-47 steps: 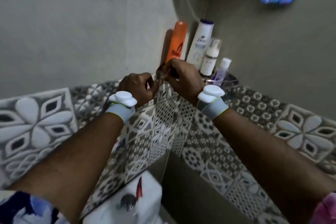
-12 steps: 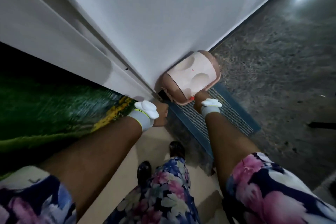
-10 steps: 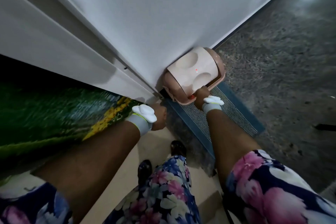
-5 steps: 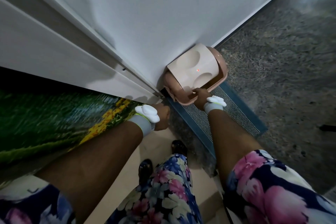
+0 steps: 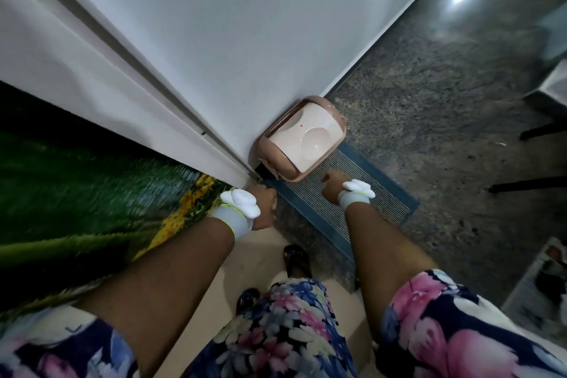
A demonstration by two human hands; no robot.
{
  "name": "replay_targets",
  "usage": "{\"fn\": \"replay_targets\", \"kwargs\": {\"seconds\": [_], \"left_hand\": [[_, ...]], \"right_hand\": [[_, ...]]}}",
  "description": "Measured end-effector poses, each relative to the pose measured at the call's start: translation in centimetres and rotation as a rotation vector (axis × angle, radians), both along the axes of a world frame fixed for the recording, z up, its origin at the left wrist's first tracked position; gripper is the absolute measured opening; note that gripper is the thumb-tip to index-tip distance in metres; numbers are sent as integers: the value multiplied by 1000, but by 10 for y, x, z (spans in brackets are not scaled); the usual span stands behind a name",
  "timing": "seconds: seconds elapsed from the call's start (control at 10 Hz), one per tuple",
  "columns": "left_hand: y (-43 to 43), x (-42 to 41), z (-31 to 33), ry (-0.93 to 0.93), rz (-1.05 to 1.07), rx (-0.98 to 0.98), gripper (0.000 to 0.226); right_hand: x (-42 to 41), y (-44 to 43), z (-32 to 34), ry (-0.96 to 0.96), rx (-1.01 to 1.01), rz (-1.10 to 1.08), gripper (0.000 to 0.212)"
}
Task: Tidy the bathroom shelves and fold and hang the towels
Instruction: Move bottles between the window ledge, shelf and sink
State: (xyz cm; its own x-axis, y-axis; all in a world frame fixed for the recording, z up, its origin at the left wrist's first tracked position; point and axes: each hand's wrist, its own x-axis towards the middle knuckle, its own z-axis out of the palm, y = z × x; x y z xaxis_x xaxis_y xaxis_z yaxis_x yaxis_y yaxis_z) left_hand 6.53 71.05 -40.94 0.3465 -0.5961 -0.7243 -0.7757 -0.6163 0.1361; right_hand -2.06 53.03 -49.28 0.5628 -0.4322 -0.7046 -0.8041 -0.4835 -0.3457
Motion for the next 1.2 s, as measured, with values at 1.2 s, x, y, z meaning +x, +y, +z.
{"fn": "replay_targets", "kwargs": {"seconds": [1.2], "left_hand": [[249, -509, 134, 145, -1342, -135, 35]], "right_hand": [[-628, 531, 174, -20, -290, -1359, 30]]}}
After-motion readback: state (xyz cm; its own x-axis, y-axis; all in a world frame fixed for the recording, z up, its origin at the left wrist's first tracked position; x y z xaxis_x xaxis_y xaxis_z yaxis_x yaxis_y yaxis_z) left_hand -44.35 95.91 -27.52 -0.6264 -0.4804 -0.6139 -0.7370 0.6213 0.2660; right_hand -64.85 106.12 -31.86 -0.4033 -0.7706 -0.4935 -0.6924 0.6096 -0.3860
